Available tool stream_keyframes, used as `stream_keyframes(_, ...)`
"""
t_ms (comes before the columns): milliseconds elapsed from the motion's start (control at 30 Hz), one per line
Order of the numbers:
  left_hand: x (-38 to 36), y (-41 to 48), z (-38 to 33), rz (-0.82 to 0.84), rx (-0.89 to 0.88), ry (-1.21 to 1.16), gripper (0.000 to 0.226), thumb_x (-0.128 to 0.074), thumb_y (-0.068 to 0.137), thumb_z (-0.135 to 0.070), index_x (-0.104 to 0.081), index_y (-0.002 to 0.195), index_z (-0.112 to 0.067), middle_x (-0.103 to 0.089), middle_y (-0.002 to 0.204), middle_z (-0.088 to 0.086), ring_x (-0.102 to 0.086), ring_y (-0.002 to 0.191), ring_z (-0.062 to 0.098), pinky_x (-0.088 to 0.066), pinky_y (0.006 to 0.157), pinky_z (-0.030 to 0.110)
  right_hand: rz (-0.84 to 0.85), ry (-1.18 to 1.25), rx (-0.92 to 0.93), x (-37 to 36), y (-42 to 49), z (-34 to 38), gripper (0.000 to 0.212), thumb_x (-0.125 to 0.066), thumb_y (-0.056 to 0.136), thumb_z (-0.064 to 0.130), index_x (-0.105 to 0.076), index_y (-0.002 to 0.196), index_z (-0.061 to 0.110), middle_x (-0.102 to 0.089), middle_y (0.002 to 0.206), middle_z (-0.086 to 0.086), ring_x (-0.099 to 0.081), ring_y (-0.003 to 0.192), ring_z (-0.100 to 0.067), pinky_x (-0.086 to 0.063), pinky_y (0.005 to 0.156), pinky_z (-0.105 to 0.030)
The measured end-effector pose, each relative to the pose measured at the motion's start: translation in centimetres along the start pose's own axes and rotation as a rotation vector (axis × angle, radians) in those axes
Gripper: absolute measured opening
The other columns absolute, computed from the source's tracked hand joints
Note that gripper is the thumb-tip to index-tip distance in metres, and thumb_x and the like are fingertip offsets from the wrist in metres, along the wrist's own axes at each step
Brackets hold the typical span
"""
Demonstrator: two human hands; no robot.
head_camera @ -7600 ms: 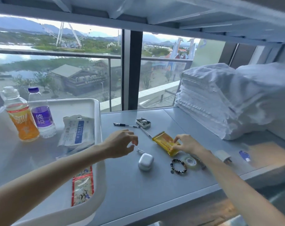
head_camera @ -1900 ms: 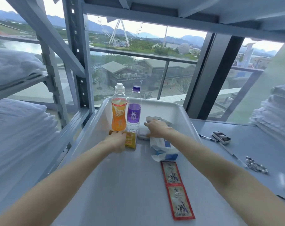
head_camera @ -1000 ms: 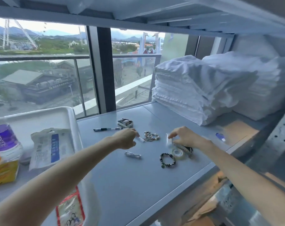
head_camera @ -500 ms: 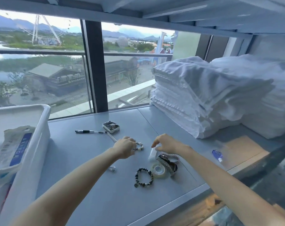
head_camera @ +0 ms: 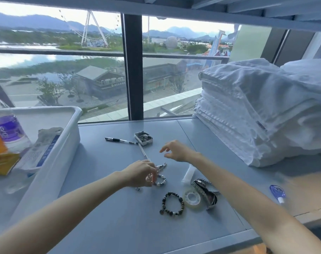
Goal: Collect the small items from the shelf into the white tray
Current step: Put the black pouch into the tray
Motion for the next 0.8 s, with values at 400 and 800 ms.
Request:
stream_keyframes(400, 3.4, -6.2, 4.9, 0.023, 0.212, 0.086, 0.031, -0.058, 0.089, -0.026, -0.057, 0.119, -0.018, -0.045, 0.141, -0.002, -0.035, 0.132, 0.017, -0.030, 0.108, 0.032, 0.043, -0.094, -0.009, -3.3, 9.5, 3.5, 0.041, -0.034, 0.101, 0.028, -0.051, 0.130, 0.005, -0.042, 0.143, -0.014, -0.041, 0.129, -0.028, -0.030, 0.108, -0.034)
stream_keyframes(800, 5.4, -6.5, 5.9, -0.028, 0.208, 0.082, 0.028, -0.057, 0.089, -0.024, -0.058, 0.117, -0.021, -0.046, 0.138, -0.004, -0.031, 0.133, 0.015, -0.032, 0.106, 0.034, -0.180, 0.121, -0.327, -3.7, 7.7, 0.7, 0.036, -0.066, 0.078, 0.015, -0.057, 0.112, 0.011, -0.043, 0.121, -0.017, -0.058, 0.104, -0.034, -0.044, 0.094, -0.032)
Point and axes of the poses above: each hand's wrist, its own y-axis towards the middle knuckle, its own x-axis out of the back of the hand, z = x × y, the point moved 1 cm from there along y, towards the middle knuckle
